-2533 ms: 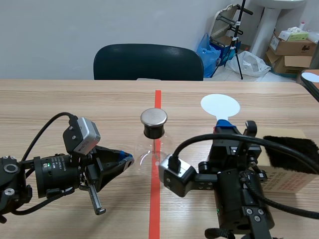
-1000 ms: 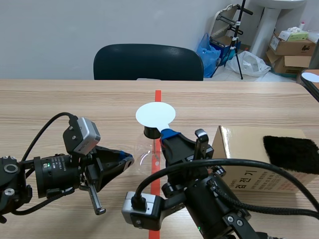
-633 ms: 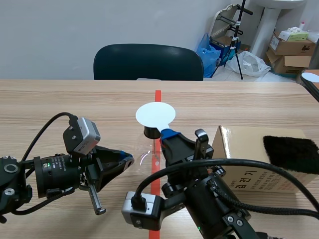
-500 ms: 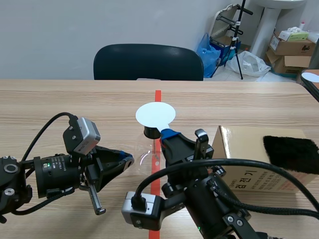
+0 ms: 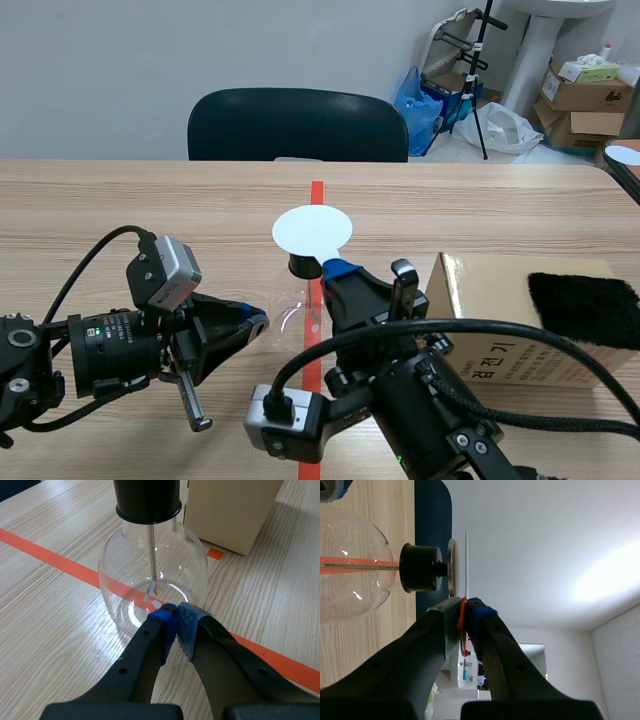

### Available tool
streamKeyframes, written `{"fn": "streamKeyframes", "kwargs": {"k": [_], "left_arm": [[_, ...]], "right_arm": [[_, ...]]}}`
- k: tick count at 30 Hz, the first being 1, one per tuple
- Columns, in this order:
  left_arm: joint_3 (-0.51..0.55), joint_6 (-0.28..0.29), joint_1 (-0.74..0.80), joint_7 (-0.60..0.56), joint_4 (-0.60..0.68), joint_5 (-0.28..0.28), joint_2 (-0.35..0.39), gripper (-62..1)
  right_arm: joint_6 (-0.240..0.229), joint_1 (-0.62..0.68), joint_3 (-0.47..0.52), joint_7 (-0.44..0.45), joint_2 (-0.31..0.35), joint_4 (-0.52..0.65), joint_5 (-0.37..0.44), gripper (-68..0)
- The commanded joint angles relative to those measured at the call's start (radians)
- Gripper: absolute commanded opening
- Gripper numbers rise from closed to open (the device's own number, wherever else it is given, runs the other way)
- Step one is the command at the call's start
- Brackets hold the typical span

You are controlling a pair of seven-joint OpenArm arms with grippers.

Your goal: Do the electroscope experiment

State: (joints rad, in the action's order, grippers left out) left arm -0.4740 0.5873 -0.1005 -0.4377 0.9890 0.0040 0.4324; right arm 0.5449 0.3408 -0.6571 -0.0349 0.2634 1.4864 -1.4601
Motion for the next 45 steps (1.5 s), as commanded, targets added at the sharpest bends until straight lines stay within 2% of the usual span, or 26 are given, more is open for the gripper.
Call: {"fn": "streamKeyframes", "kwargs": {"k": [1, 8, 24, 30, 35, 45], "left_arm": [[0.002, 0.001, -0.011, -0.011, 0.016, -0.010, -0.002, -57.9], [0.003, 0.001, -0.011, -0.011, 0.016, -0.010, -0.002, -57.9], [0.003, 0.001, -0.011, -0.011, 0.016, -0.010, -0.002, -57.9], [0.003, 0.001, -0.011, -0.011, 0.016, -0.010, -0.002, -57.9], [0.003, 0.001, -0.011, -0.011, 0.016, -0.010, -0.002, -57.9], [0.003, 0.001, -0.011, -0.011, 0.016, -0.010, -0.002, -57.9]], "right_arm": [[0.014, -0.023, -0.003, -0.013, 0.011, 0.024, -0.001, -66.5], [0.014, -0.023, -0.003, -0.092, 0.011, 0.024, -0.001, -66.5], [0.014, -0.023, -0.003, -0.473, 0.011, 0.024, -0.001, -66.5], [0.014, -0.023, -0.003, -0.581, 0.011, 0.024, -0.001, -66.5], [0.014, -0.023, -0.003, -0.618, 0.011, 0.024, -0.001, -66.5], [0.014, -0.022, -0.003, -0.616, 0.011, 0.024, -0.001, -66.5]]}}
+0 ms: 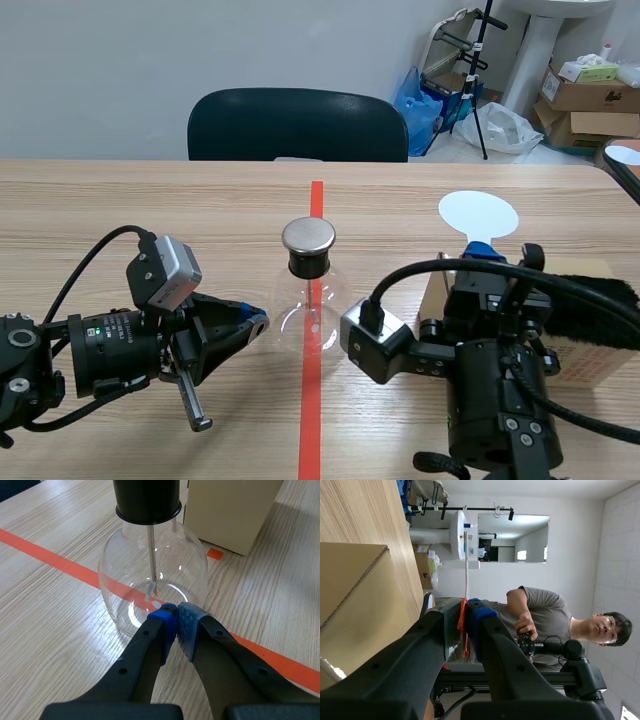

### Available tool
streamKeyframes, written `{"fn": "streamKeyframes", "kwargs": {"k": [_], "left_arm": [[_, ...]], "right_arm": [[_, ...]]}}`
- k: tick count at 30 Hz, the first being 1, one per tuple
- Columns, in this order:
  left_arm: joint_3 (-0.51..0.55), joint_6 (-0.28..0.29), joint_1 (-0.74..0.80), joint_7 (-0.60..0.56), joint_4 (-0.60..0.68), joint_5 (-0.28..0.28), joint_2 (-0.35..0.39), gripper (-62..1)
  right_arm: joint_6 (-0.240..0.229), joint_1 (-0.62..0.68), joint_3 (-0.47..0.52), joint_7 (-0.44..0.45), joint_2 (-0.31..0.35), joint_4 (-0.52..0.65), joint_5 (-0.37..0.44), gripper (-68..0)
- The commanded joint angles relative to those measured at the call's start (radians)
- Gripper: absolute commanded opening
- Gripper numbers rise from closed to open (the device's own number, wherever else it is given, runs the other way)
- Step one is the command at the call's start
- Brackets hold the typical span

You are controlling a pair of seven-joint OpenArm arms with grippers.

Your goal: Do the electroscope experiment

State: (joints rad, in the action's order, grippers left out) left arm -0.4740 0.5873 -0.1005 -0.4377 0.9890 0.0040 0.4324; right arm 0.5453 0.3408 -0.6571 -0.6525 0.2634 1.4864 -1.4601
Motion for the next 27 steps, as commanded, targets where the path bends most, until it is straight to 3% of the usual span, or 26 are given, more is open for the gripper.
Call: {"fn": "streamKeyframes", "kwargs": {"k": [1, 27], "left_arm": [[0.003, 0.001, -0.011, -0.011, 0.016, -0.010, -0.002, -57.9], [0.003, 0.001, -0.011, -0.011, 0.016, -0.010, -0.002, -57.9]], "right_arm": [[0.014, -0.022, -0.003, 0.001, 0.011, 0.024, -0.001, -66.5], [0.014, -0.023, -0.003, 0.024, 0.011, 0.024, -0.001, -66.5]]}}
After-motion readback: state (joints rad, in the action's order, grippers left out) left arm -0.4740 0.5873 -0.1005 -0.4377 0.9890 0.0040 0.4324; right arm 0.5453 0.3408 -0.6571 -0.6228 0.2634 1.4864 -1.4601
